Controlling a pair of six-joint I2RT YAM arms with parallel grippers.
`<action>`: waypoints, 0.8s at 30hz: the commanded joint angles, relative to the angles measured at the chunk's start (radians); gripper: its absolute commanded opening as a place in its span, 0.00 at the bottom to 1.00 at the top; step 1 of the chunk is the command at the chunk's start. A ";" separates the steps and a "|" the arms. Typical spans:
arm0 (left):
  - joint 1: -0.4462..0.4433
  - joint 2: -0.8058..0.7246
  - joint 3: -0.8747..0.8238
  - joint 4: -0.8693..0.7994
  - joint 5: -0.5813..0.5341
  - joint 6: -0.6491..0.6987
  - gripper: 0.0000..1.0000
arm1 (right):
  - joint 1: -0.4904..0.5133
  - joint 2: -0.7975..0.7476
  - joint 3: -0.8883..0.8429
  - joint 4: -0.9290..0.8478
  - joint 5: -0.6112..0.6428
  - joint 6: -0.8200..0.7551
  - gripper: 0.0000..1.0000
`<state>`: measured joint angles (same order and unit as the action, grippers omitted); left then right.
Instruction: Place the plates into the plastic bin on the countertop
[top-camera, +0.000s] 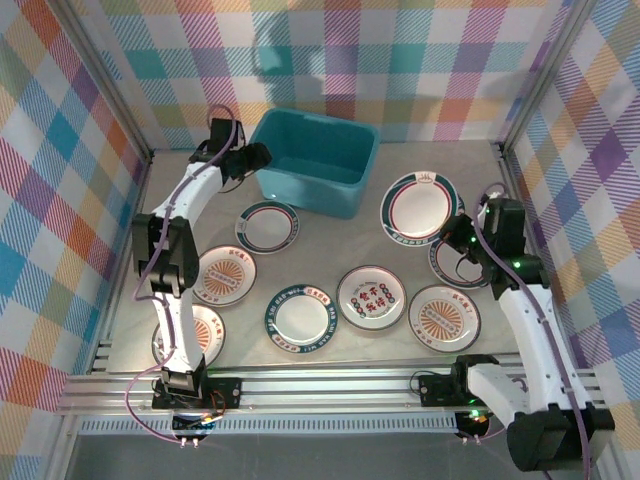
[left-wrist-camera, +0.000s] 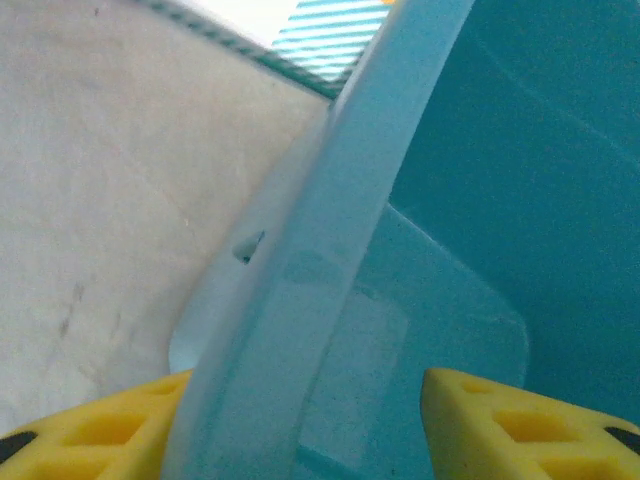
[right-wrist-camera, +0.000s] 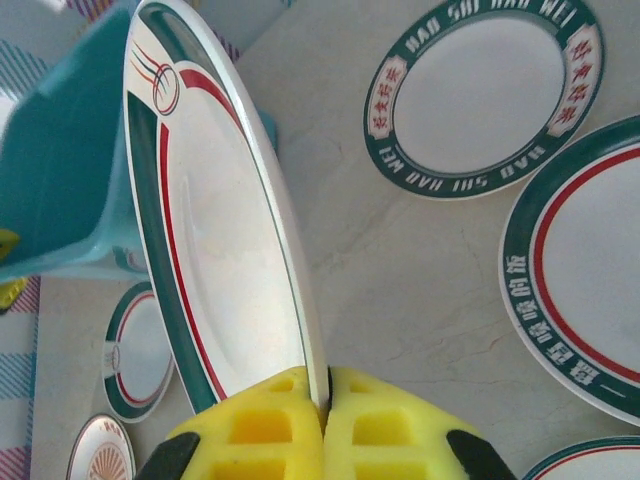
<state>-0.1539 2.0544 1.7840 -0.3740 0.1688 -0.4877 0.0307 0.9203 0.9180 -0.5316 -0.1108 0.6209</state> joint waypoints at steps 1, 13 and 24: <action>-0.051 -0.088 -0.071 0.054 -0.025 -0.076 0.52 | -0.014 -0.047 0.072 -0.002 0.034 -0.014 0.00; -0.154 -0.137 -0.087 -0.023 -0.130 -0.204 0.51 | -0.025 -0.067 0.050 0.001 -0.023 -0.002 0.00; -0.258 -0.200 -0.170 -0.027 -0.262 -0.417 0.51 | -0.041 -0.078 0.088 -0.013 -0.052 -0.013 0.00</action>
<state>-0.3943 1.9236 1.6535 -0.3897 -0.0357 -0.8070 -0.0021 0.8665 0.9718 -0.5674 -0.1284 0.6140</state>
